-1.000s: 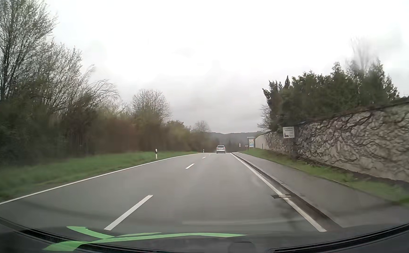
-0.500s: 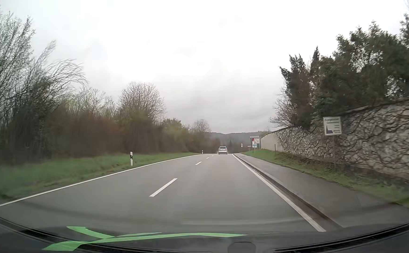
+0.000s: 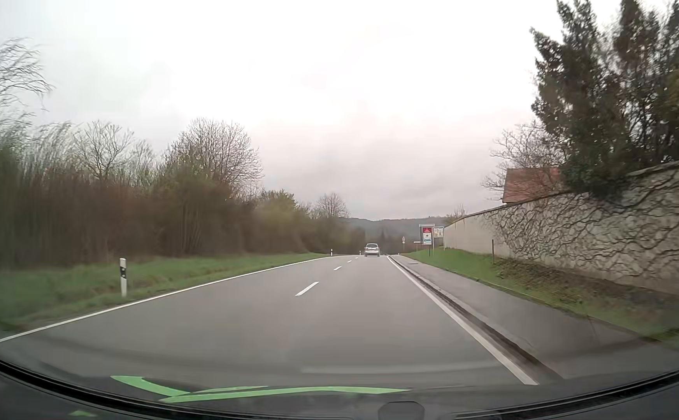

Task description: Follow the waypoints while adhering to traffic rules and regulations

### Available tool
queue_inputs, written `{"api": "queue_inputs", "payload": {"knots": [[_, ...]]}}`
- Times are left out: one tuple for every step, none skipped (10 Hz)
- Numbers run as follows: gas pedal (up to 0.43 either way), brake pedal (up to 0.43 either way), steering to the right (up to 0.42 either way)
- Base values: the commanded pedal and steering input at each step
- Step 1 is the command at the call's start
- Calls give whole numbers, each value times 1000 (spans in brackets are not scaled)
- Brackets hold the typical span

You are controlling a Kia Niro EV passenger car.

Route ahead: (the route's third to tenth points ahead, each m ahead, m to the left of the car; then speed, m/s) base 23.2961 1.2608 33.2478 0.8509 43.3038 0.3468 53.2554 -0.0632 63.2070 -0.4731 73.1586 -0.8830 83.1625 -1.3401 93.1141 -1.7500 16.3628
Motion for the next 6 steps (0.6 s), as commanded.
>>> {"api": "queue_inputs", "payload": {"knots": [[157,0,1],[130,0,3],[110,0,3],[110,0,3],[110,0,3],[110,0,3]]}}
